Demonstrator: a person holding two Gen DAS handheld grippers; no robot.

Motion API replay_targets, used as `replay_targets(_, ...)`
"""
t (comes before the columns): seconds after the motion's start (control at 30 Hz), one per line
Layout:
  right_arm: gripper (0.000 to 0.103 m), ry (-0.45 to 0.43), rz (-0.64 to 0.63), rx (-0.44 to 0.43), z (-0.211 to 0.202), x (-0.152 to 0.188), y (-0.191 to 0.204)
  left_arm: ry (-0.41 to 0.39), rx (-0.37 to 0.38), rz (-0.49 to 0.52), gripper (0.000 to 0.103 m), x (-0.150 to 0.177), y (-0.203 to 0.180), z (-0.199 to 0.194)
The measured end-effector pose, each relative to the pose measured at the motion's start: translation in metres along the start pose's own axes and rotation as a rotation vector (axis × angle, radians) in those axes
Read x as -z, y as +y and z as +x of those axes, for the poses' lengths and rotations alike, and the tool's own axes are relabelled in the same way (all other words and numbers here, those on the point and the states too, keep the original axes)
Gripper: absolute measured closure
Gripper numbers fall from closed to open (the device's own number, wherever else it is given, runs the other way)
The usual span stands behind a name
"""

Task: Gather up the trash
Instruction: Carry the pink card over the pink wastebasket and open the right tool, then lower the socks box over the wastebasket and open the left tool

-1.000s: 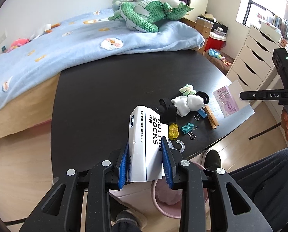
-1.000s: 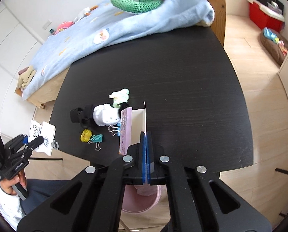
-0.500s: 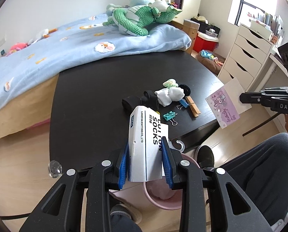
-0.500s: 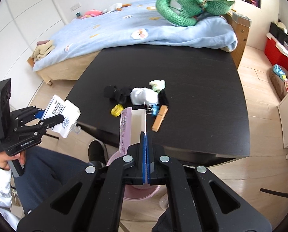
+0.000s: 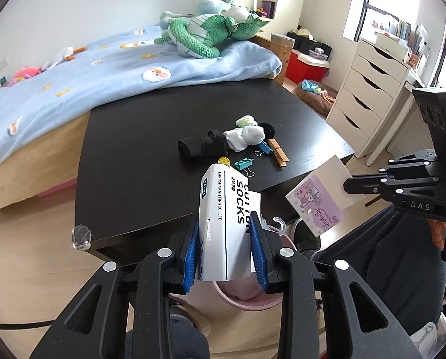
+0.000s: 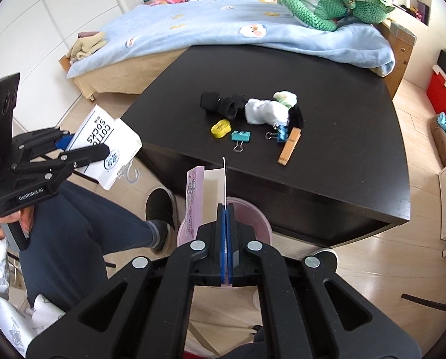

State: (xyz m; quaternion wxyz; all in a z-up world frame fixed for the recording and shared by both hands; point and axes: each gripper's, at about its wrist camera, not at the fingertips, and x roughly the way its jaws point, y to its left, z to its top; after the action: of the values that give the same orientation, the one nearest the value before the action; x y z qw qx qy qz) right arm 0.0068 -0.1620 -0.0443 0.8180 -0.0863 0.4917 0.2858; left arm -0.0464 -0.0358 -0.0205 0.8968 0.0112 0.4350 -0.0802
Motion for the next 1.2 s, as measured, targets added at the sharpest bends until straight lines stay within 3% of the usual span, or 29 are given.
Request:
replay_targets(0.33,0.099,0.025,-0.019,-0.029,0.009,0.003,0.009,-0.006,0.022,0.000,0.072,0.000,-0.001,-0.006)
replay_targets(0.37,0.086,0.025,-0.018,-0.023,0.009,0.003,0.009,-0.005,0.023,0.000,0.072,0.000,-0.001,-0.006)
replay_targets(0.4,0.057,0.023,-0.013,-0.017,0.009,0.003,0.008,-0.004,0.026,-0.001,0.072,0.000,-0.002,-0.006)
replay_targets(0.43,0.044,0.017,-0.007,-0.019,0.009,0.003,0.006,-0.002,0.027,0.000,0.072,0.000,-0.002,-0.006)
replay_targets(0.47,0.033,0.010,0.000,-0.026,0.008,0.003,0.005,-0.001,0.030,-0.001,0.072,0.000,-0.002,-0.006)
replay_targets(0.57,0.013,-0.005,0.013,-0.011,0.005,0.003,0.003,0.008,0.040,0.004,0.072,0.000,-0.004,-0.004)
replay_targets(0.8,0.006,-0.055,0.043,0.016,-0.007,0.002,-0.005,0.022,0.064,0.020,0.072,0.001,-0.011,-0.002)
replay_targets(1.2,0.006,-0.086,0.059,0.050,-0.026,0.005,-0.015,0.037,0.093,0.054,0.072,0.002,-0.028,0.004)
